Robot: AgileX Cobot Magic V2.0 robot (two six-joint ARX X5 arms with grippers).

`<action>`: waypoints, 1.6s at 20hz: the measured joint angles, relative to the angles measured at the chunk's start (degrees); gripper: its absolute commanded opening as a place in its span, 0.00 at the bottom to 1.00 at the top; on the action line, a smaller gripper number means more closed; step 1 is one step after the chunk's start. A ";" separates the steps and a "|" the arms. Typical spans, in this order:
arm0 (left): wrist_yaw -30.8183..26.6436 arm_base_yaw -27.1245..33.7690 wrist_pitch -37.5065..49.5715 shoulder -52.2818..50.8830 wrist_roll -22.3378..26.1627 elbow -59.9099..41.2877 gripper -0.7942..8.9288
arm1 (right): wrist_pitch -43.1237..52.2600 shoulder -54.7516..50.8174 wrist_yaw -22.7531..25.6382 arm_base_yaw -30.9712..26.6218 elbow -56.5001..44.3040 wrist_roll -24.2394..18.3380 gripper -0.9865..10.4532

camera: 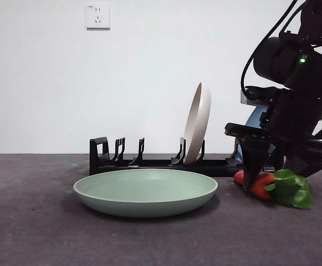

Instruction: Take the green plate from the plate rack,put the plate on the table,take the carrot from the table,put the carrot in the plate

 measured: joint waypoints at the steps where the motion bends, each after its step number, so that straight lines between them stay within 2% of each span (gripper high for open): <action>1: 0.00 0.00 0.00 0.00 0.00 0.00 0.40 | -0.02 0.00 0.00 0.00 0.00 0.04 0.21; 5: 0.00 0.00 0.00 0.00 0.00 0.00 0.40 | -0.02 0.00 0.00 0.00 0.00 0.04 0.07; 10: -0.04 0.00 0.00 0.00 0.00 0.00 0.40 | -2.25 -3.06 0.02 1.07 -0.04 0.04 0.07; 14: -0.04 0.00 -0.02 0.00 0.00 0.00 0.40 | -0.11 -13.49 0.02 7.65 0.11 1.73 0.07; 16: -0.04 0.00 -0.04 0.00 0.00 0.00 0.40 | 2.47 -14.12 0.00 12.33 0.26 3.34 0.07; 19: -0.02 0.00 -1.03 0.00 0.00 0.00 0.40 | 8.15 -9.79 0.07 19.08 0.26 6.25 0.07; 22: -0.02 0.00 -2.19 0.00 0.00 0.00 0.40 | 15.32 -3.91 0.09 23.34 0.26 8.68 0.07; 26: -0.02 0.00 -2.54 0.00 0.00 0.00 0.40 | 19.04 3.80 0.26 25.29 0.26 11.04 0.07; 29: -0.02 0.00 -2.86 0.00 0.00 0.00 0.40 | 19.12 5.25 2.14 25.92 0.24 11.76 0.07; 30: -0.02 0.00 -3.17 0.00 0.00 0.00 0.40 | 19.47 5.25 2.14 26.23 0.24 11.87 0.08; 31: 0.00 0.00 -3.65 0.00 0.00 0.00 0.40 | 19.32 5.25 1.97 26.53 0.24 11.87 0.14; 32: 0.00 0.00 -4.15 0.00 0.00 0.00 0.40 | 19.21 5.25 1.88 26.58 0.24 11.89 0.27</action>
